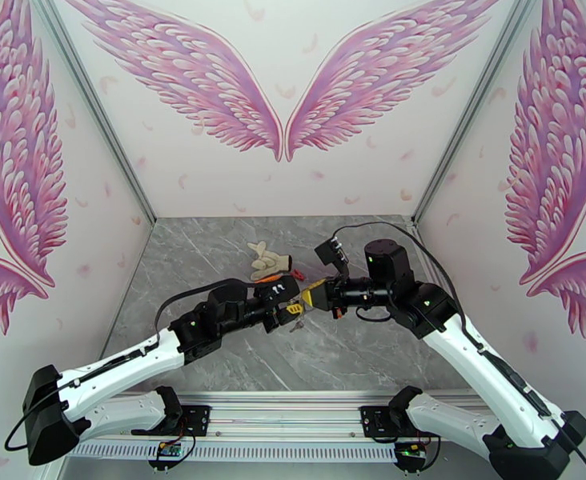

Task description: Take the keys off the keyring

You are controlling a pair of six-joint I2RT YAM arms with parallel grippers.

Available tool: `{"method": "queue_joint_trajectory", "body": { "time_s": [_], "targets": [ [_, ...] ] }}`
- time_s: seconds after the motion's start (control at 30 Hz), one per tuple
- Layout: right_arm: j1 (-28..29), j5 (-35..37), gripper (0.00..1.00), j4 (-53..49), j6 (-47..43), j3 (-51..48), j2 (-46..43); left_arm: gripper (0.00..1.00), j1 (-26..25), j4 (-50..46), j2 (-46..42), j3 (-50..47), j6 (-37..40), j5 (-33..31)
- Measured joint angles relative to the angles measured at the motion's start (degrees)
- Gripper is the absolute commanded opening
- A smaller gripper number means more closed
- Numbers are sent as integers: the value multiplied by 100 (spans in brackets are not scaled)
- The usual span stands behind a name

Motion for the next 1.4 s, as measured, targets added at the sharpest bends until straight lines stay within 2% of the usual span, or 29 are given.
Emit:
{"method": "queue_joint_trajectory", "body": {
  "time_s": [0.27, 0.57, 0.8, 1.03, 1.4],
  "targets": [
    [0, -9, 0, 0, -68, -2, -39, 46, -2, 151, 9, 7, 7, -2],
    [0, 114, 0, -2, -66, -2, -39, 46, -15, 588, -146, -136, -96, -369],
    [0, 155, 0, 2, -59, -2, -37, 41, -31, 667, -232, -201, -136, -476],
    [0, 155, 0, 33, -59, -2, -39, 29, -42, 601, -181, -195, -116, -407],
    [0, 284, 0, 33, -63, -2, -59, 18, -70, 601, -164, -197, 63, -407]
  ]
}}
